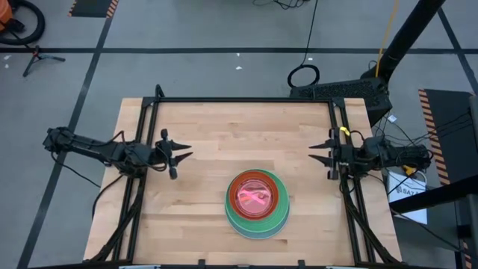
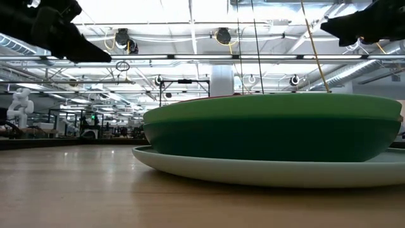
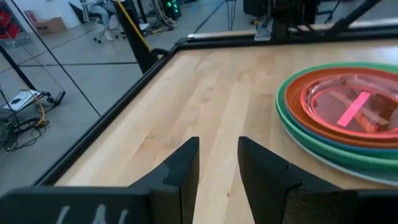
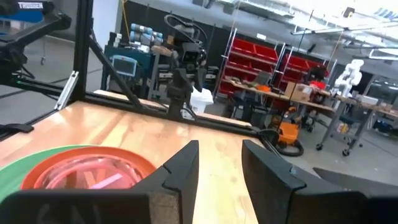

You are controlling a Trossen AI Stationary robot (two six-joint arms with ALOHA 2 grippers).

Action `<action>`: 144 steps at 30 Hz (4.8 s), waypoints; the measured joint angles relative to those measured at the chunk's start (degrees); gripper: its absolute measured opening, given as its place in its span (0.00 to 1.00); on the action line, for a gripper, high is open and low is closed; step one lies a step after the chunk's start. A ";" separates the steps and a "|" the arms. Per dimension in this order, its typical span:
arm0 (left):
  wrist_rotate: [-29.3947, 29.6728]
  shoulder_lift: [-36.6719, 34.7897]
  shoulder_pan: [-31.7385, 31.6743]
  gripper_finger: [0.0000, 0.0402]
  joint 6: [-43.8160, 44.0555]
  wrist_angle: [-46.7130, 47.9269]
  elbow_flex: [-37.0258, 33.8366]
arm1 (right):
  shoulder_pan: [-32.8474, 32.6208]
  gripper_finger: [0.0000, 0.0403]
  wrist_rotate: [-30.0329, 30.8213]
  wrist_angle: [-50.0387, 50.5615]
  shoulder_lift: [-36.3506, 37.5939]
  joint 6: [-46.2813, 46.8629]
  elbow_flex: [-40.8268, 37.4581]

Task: Stack plastic plates
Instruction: Return to Home Position

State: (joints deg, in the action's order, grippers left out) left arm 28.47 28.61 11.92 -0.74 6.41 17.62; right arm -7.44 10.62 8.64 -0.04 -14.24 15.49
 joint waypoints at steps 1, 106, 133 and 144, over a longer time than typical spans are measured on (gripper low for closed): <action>0.01 -0.61 0.00 0.29 0.45 -0.22 -0.49 | 0.12 0.28 -0.03 0.12 -0.05 0.28 0.00; 2.05 -24.01 0.06 0.29 8.51 -10.09 -17.00 | 5.91 0.28 1.26 -11.85 -0.37 9.05 -14.58; 2.07 -23.99 0.06 0.29 8.51 -10.09 -17.00 | 5.91 0.28 1.26 -11.85 -0.37 9.05 -14.58; 2.08 -23.99 0.07 0.29 8.51 -10.09 -17.00 | 5.92 0.28 1.26 -11.84 -0.37 9.05 -14.60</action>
State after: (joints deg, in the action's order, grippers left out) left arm 30.55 4.62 11.99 7.77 -3.68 0.62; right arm -1.52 11.88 -3.20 -0.40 -5.19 0.89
